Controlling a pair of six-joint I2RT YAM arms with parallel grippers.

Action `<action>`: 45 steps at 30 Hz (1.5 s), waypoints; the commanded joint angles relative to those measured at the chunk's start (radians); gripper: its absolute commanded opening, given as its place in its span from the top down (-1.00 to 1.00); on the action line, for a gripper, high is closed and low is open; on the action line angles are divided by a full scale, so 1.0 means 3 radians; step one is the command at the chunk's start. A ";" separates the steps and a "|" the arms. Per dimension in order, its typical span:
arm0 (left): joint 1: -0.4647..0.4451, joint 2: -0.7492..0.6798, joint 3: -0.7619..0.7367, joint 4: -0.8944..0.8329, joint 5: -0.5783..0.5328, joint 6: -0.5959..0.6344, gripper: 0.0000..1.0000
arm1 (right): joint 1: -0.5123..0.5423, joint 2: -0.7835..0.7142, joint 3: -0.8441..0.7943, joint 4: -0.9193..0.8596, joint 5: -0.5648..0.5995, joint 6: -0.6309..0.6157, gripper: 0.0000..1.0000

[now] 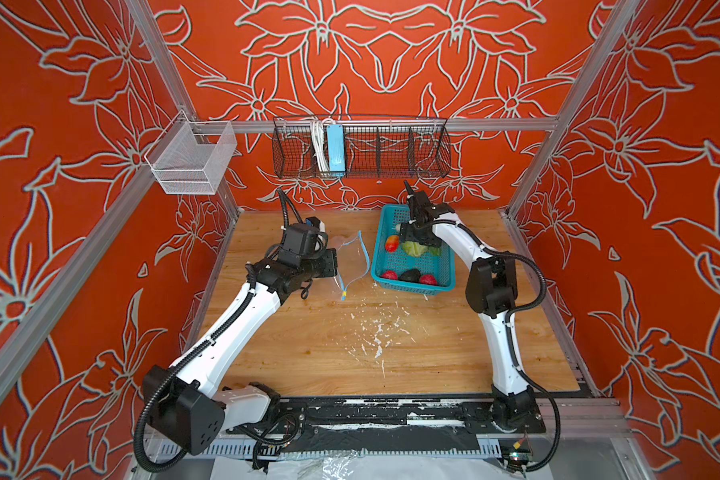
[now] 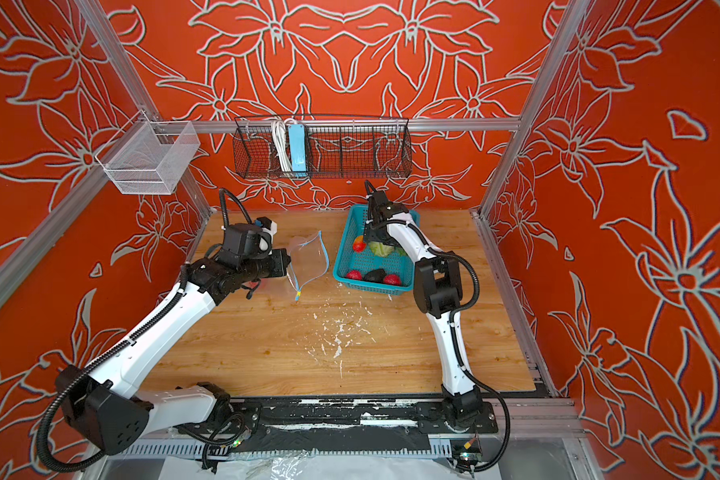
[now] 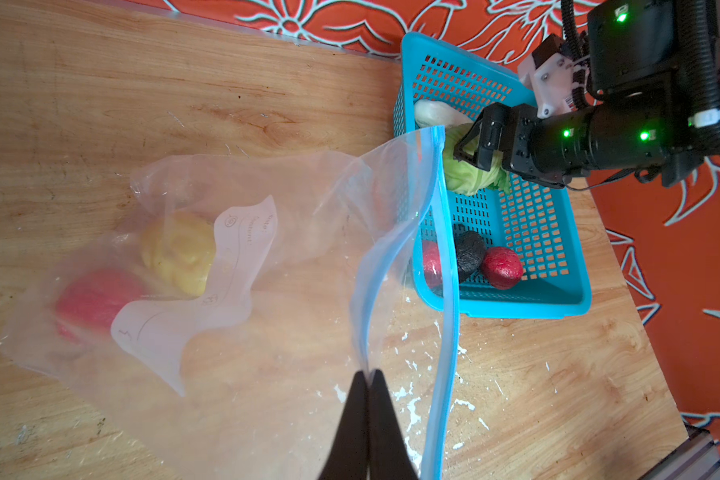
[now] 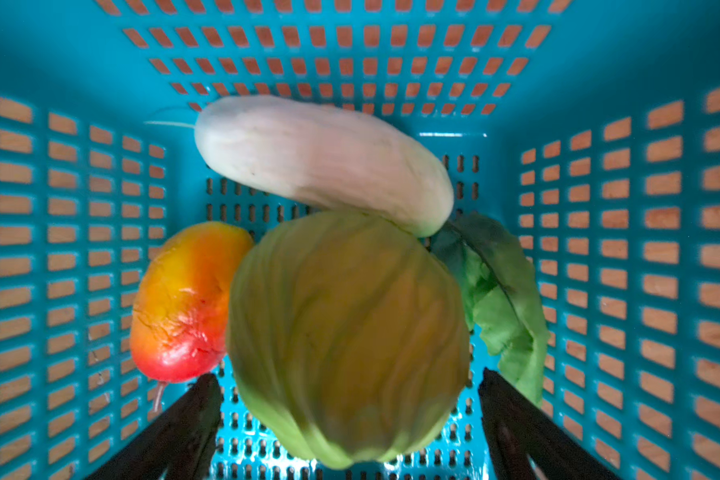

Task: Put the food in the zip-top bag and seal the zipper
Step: 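Lower the right gripper and grasp the green cabbage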

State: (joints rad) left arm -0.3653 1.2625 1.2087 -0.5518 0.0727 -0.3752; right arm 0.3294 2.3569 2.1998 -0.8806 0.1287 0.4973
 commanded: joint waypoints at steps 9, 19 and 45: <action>0.0030 -0.0036 -0.0046 0.0020 0.0003 0.0003 1.00 | -0.0040 0.0207 0.0152 -0.0026 0.0026 0.0055 -0.84; 0.0031 -0.0036 -0.0041 0.0014 -0.0002 0.0005 1.00 | -0.0041 0.0003 -0.0095 0.0198 -0.0086 0.0096 -0.65; 0.0033 -0.0056 -0.0041 0.0014 0.0008 0.0003 1.00 | -0.0042 -0.0995 -0.1040 0.0610 -0.0303 0.0301 -0.53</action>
State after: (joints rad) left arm -0.3607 1.2625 1.2087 -0.5514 0.0731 -0.3752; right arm 0.3214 2.1105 1.9202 -0.7147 0.0433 0.5591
